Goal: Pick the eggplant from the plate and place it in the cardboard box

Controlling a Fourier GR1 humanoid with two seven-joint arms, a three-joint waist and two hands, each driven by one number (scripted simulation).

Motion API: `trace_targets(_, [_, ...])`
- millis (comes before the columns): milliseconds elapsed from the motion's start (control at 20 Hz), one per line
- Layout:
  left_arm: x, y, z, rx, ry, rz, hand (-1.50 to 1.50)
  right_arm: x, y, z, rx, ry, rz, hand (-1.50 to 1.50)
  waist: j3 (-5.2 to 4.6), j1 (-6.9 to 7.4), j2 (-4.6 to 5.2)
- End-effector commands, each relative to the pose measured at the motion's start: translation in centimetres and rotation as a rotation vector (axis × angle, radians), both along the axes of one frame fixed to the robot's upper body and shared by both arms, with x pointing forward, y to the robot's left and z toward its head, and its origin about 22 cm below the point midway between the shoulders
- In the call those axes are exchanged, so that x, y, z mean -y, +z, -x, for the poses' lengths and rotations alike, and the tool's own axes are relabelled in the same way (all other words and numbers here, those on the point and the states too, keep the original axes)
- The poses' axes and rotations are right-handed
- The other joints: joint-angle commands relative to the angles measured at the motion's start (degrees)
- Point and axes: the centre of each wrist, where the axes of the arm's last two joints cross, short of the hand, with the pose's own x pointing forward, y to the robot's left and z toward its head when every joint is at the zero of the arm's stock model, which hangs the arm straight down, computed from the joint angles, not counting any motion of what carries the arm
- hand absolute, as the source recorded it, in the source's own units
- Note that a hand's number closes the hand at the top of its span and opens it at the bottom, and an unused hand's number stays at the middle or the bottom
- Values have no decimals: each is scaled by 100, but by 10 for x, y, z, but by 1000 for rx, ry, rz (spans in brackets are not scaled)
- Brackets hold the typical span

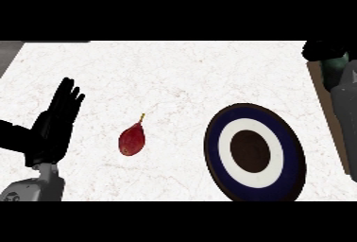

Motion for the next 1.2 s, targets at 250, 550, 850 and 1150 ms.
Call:
trace_targets(250, [-7, -2, -4, 9, -3, 15, 0, 91, -14, -22, -54, -111, 116, 150, -1, 57, 23])
trace_targets(550, [13, -2, 11, 15, -5, -17, 0, 144, -63, -18, -175, -127, 143, 150, 4, 89, 23])
trace_targets(850, [12, 2, -10, 20, -23, -2, 0, 174, -95, -20, -628, -189, 113, -150, 3, 136, 83])
trace_targets(1150, [-7, 0, -8, 13, -36, -19, 0, 193, -117, -21, -454, -123, 23, -150, 8, 158, 61])
